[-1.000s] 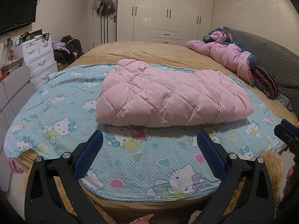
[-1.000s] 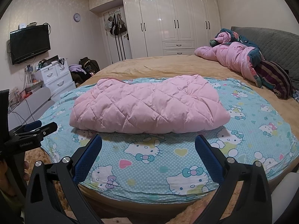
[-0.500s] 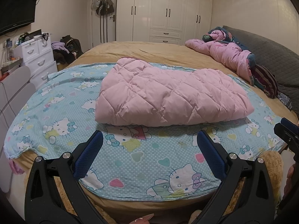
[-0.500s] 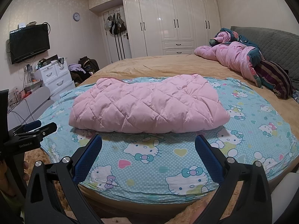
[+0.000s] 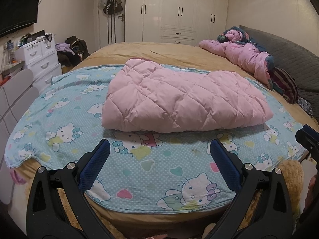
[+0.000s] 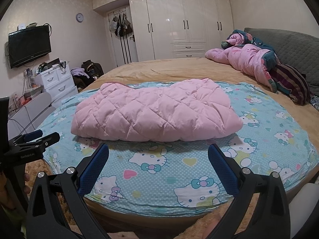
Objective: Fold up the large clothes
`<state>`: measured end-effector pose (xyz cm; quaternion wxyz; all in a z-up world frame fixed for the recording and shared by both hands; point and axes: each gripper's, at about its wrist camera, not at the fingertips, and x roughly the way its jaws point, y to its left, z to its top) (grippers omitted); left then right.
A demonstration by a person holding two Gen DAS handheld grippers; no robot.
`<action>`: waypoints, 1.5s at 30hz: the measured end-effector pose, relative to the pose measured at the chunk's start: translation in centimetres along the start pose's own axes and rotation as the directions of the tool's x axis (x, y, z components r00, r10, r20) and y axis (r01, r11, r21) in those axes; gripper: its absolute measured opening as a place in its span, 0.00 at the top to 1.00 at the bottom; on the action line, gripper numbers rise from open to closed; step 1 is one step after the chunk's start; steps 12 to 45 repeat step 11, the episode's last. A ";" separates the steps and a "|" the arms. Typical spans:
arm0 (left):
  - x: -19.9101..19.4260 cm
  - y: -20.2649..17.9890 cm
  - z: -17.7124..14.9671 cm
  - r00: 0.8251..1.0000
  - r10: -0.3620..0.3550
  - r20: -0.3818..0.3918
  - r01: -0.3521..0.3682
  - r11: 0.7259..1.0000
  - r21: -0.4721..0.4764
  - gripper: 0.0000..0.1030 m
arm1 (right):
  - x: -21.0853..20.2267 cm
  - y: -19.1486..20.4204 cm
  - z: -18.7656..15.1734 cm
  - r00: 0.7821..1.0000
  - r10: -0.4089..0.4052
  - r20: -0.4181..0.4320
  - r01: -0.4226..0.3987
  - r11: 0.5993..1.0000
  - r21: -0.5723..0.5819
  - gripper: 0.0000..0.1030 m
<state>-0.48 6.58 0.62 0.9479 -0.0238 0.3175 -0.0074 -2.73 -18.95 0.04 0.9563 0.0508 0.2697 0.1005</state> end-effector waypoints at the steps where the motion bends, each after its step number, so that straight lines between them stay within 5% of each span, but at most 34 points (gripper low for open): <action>1: 0.0 -0.1 -0.1 1.000 -0.002 -0.002 0.002 1.000 0.001 0.09 | 0.1 0.0 0.0 1.000 -0.002 -0.001 0.002 1.000 0.004 0.04; 8: 1.9 2.7 0.6 0.998 0.032 -0.053 -0.035 0.997 -0.063 0.09 | -1.0 -6.7 -0.5 0.989 -0.149 -0.005 0.148 0.979 0.140 0.04; 11: 4.4 6.9 2.0 0.990 0.111 -0.093 -0.119 0.989 -0.085 0.09 | -2.3 -13.8 -1.8 0.945 -0.325 -0.037 0.324 0.914 0.243 0.04; 45: 4.4 6.9 2.0 0.990 0.111 -0.093 -0.119 0.989 -0.085 0.09 | -2.3 -13.8 -1.8 0.945 -0.325 -0.037 0.324 0.914 0.243 0.04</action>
